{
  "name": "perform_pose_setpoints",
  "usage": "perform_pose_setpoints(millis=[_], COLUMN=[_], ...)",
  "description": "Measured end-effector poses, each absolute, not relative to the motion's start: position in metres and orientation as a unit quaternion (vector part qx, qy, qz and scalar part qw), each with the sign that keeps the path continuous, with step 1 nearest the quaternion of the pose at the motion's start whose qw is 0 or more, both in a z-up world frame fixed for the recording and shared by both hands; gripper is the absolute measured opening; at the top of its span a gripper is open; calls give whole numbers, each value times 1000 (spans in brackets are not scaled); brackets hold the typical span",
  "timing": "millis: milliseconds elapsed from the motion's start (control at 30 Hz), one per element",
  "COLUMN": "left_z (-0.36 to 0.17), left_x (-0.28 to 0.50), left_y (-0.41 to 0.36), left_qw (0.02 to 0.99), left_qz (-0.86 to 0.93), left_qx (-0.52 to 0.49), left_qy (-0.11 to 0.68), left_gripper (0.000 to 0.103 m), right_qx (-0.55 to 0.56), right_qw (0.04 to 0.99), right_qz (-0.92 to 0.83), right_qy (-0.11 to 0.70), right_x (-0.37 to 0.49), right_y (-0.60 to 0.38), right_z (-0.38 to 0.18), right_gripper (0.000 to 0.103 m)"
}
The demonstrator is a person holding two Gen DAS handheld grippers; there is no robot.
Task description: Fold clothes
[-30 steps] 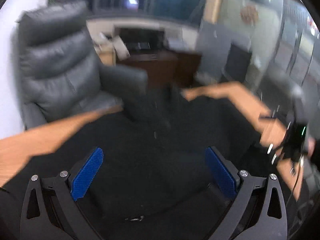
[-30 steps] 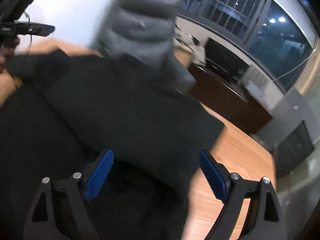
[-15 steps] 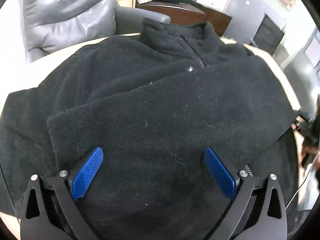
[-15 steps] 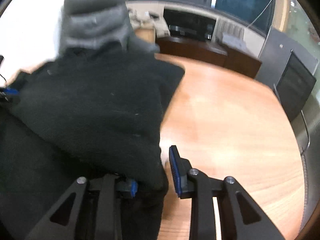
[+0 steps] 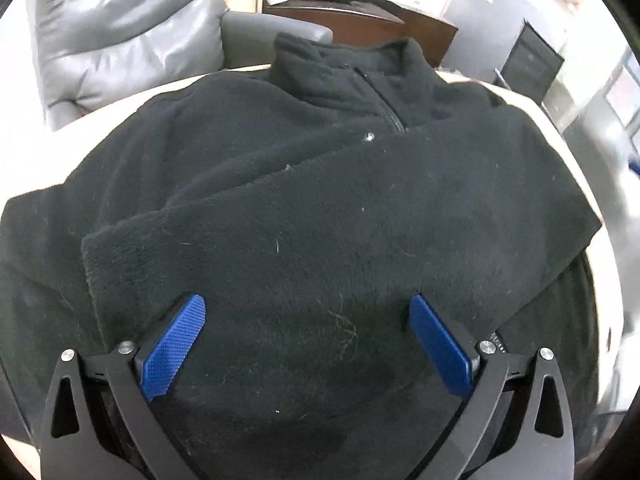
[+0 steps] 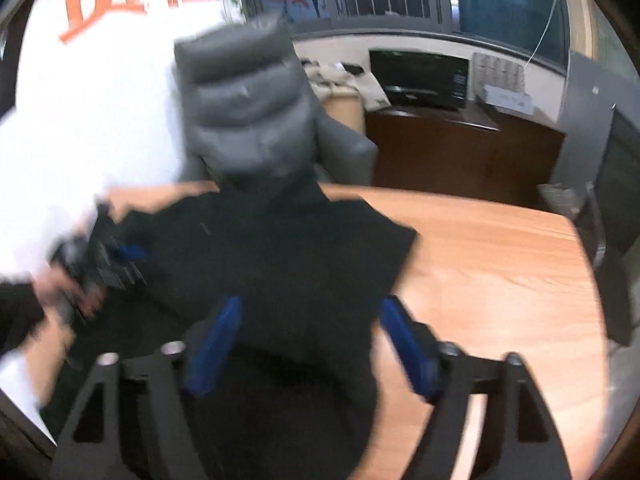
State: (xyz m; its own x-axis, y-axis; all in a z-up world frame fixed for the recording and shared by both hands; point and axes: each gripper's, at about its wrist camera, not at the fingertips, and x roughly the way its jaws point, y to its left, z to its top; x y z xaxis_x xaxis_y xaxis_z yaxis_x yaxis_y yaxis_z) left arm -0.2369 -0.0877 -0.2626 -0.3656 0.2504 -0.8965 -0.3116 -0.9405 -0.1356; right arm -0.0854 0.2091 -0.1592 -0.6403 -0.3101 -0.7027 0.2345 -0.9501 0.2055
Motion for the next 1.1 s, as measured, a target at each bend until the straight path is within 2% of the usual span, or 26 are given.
perform_pose_setpoints(millis=[100, 167, 233, 300, 333, 467, 533, 633, 667, 767, 900, 1100], left_z=[-257, -256, -260, -262, -262, -237, -218, -193, -187, -181, -192, -218], left_x=[-234, -230, -227, -222, -219, -199, -185, -163, -152, -115, -62, -30], left_y=[-90, -93, -87, -75, -70, -91, -129, -214, -248, -367, -497, -584], left_qw=[166, 155, 149, 141, 135, 109, 67, -22, -59, -180, -289, -337], left_qz=[835, 842, 845, 852, 854, 877, 895, 904, 902, 870, 821, 771], left_qx=[-524, -516, -513, -501, -497, -464, -441, -424, -421, -408, -365, -349], left_qy=[-6, -16, 9, 53, 70, 61, 24, -49, -81, -209, -332, -413], left_gripper=[103, 103, 103, 103, 103, 103, 103, 103, 103, 103, 103, 103], right_qx=[403, 424, 466, 503, 478, 488, 457, 410, 400, 393, 389, 385], right_qw=[148, 136, 115, 70, 68, 45, 75, 101, 106, 125, 152, 181], right_qz=[-902, -895, -877, -861, -875, -870, -885, -906, -910, -911, -908, -905], right_qy=[-41, -25, -9, 9, 10, 63, 52, 42, 38, 34, 30, 25], right_x=[-129, -155, -173, -178, -172, -166, -159, -150, -149, -148, -151, -156], right_y=[174, 153, 140, 140, 141, 120, 106, 82, 73, 43, 16, -28], right_z=[-183, -210, -246, -279, -280, -264, -237, -198, -190, -180, -186, -195], right_gripper=[85, 75, 67, 66, 67, 68, 68, 82, 83, 83, 83, 83])
